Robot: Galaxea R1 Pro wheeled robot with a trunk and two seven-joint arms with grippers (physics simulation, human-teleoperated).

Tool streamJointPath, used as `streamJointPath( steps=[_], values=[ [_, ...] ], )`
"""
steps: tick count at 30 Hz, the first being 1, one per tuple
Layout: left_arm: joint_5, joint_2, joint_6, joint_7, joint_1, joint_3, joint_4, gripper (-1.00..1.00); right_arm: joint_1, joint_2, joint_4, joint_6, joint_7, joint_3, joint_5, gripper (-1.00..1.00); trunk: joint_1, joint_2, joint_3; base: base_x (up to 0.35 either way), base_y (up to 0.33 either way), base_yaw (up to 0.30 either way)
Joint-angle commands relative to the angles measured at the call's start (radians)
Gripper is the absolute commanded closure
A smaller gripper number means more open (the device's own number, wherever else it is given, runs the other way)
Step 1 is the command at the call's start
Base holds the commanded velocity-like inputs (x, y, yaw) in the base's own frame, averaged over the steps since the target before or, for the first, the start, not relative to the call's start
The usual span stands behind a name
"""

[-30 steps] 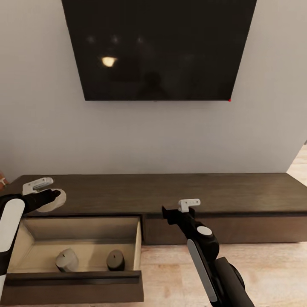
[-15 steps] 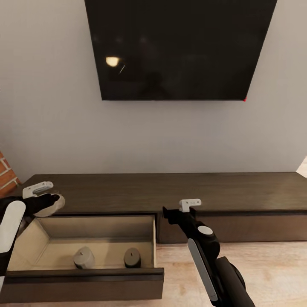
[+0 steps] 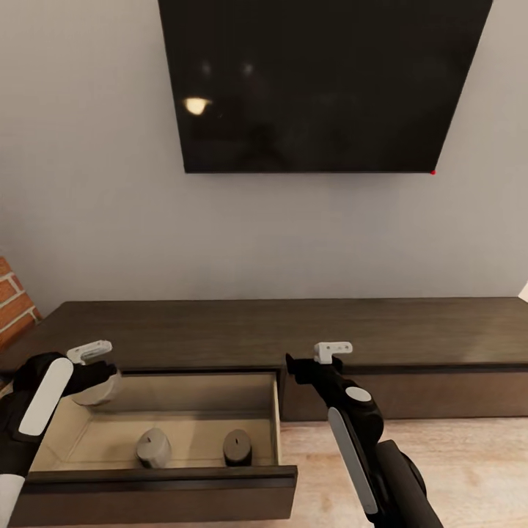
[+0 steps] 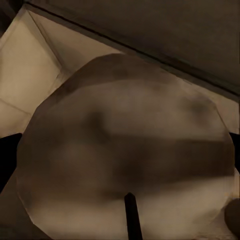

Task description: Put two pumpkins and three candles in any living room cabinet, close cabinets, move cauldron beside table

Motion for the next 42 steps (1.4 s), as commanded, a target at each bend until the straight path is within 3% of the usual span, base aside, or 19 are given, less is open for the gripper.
streamJointPath(
  steps=[1,7,14,22,24,29,35,42],
  values=[
    [0.01,0.0,0.002,0.01,-0.001,-0.006,0.008,1.0,-0.001,0.0,-0.001,0.004,-0.009,0.0,-0.011,-1.0,0.0,0.0,-0.001,-0.01,0.106,0.0],
    [0.008,0.001,0.002,0.01,-0.003,-0.027,0.06,1.0,-0.001,0.0,-0.001,0.005,-0.009,-0.002,-0.01,-1.0,0.0,0.0,-0.001,-0.004,0.091,0.0],
    [-0.001,0.002,0.002,0.018,-0.008,-0.037,0.199,1.0,-0.001,0.0,-0.001,0.005,-0.009,-0.004,-0.01,-1.0,0.0,0.0,-0.001,0.015,0.194,0.0],
    [-0.002,0.001,0.002,0.023,-0.011,-0.039,0.232,1.0,-0.001,0.0,-0.001,0.005,-0.009,-0.005,-0.01,-1.0,0.0,0.0,-0.001,0.005,0.031,0.0],
    [-0.002,0.0,0.002,0.024,-0.011,-0.047,0.24,1.0,-0.001,0.0,-0.001,0.005,-0.009,-0.005,-0.01,-1.0,0.0,0.0,-0.001,0.001,0.005,0.0],
    [-0.002,-0.003,0.002,0.026,-0.017,-0.108,0.316,1.0,-0.001,-0.001,-0.001,0.005,-0.009,-0.005,-0.01,-1.0,0.0,0.0,-0.001,0.0,0.001,0.0],
    [-0.001,-0.003,0.001,0.023,-0.069,-0.125,0.424,1.0,-0.001,-0.001,-0.001,0.005,-0.009,-0.005,-0.01,-1.0,0.0,0.0,-0.001,0.0,0.0,0.0],
    [0.001,-0.002,-0.067,0.019,-0.079,-0.13,0.448,1.0,-0.001,-0.002,-0.001,0.004,-0.009,-0.005,-0.01,-1.0,0.0,0.0,-0.001,0.0,0.0,0.0]
  ],
)
